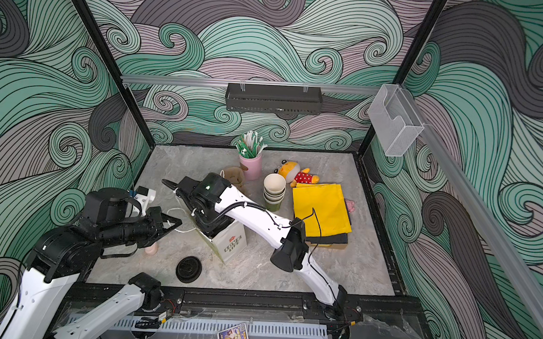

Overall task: Pack the takeout coffee
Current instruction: 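Lower the held cup into the bag beside the other cups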

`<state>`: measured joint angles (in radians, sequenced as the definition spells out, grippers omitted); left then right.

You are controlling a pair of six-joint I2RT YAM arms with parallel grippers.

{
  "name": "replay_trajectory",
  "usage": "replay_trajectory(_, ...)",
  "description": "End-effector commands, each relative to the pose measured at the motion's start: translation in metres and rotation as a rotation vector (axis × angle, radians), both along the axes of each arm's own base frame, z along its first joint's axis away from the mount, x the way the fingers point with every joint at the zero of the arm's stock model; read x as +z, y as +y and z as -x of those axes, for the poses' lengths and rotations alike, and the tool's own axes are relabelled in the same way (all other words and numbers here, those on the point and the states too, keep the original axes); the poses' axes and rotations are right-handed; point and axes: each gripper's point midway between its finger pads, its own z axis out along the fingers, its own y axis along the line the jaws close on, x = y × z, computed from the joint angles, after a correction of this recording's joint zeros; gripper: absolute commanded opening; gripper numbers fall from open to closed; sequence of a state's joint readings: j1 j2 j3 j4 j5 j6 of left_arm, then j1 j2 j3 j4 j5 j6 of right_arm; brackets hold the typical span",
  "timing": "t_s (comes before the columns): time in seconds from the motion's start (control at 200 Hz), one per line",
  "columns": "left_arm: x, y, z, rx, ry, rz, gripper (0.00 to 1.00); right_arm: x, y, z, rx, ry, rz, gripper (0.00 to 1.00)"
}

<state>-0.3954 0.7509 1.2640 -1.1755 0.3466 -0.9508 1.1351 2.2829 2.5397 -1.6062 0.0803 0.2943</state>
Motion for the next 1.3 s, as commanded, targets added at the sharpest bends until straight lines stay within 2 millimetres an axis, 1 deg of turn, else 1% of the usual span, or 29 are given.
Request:
replay_trajectory(0.0, 0.006, 0.002, 0.001, -0.008, -0.018, -0.022, 0.02, -0.002, -0.049, 0.012, 0.019, 0.064, 0.196, 0.56)
replay_trajectory(0.63, 0.007, 0.005, 0.001, -0.003, -0.026, -0.039, 0.02, -0.025, -0.045, 0.011, 0.043, 0.107, 0.241, 0.55)
replay_trajectory(1.296, 0.006, 0.006, 0.001, 0.001, -0.026, -0.046, 0.01, -0.045, -0.036, 0.009, 0.051, 0.134, 0.261, 0.55)
